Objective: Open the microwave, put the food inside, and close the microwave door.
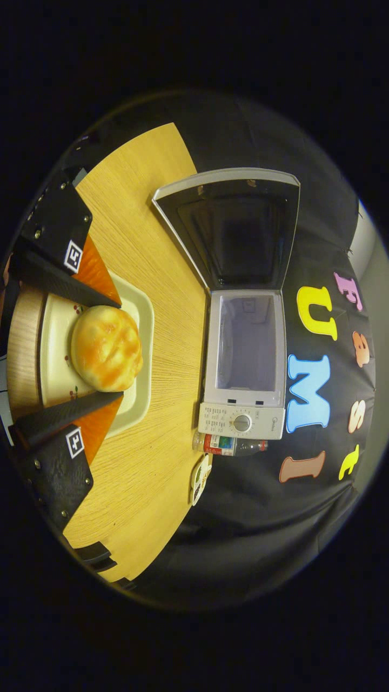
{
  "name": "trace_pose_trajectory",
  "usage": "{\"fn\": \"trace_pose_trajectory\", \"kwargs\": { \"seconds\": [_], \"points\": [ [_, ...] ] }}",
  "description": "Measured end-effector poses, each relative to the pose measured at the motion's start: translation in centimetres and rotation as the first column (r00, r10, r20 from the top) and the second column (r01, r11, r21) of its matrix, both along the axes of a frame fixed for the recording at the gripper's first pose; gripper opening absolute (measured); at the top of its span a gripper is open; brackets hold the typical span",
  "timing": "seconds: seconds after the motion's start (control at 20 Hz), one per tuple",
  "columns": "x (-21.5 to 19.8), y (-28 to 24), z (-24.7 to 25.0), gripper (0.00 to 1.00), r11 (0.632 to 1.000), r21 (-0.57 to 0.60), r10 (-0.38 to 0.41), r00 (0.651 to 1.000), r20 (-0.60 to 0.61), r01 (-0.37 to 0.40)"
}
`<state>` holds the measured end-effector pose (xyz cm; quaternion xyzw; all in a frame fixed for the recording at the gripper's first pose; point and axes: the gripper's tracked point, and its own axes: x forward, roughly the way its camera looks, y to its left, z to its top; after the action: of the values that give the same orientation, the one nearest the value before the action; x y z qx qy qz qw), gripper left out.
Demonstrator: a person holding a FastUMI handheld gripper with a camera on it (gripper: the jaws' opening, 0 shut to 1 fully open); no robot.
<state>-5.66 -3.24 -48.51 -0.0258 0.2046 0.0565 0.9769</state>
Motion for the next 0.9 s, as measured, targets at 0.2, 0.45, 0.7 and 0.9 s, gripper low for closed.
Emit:
{"fn": "trace_pose_trajectory", "kwargs": {
  "seconds": [0.2,0.45,0.7,0.9],
  "points": [
    [0.0,0.0,0.4,0.77,1.000,0.006,0.019,0.999,-0.026,-0.019],
    [0.4,0.3,3.6,0.69,0.998,0.057,0.040,0.999,0.002,-0.041],
    [3.4,1.1,8.6,0.69,0.996,0.031,0.087,0.993,0.084,-0.089],
    [6.9,1.9,11.6,0.69,0.993,0.049,0.101,0.987,0.122,-0.108]
  ]
}}
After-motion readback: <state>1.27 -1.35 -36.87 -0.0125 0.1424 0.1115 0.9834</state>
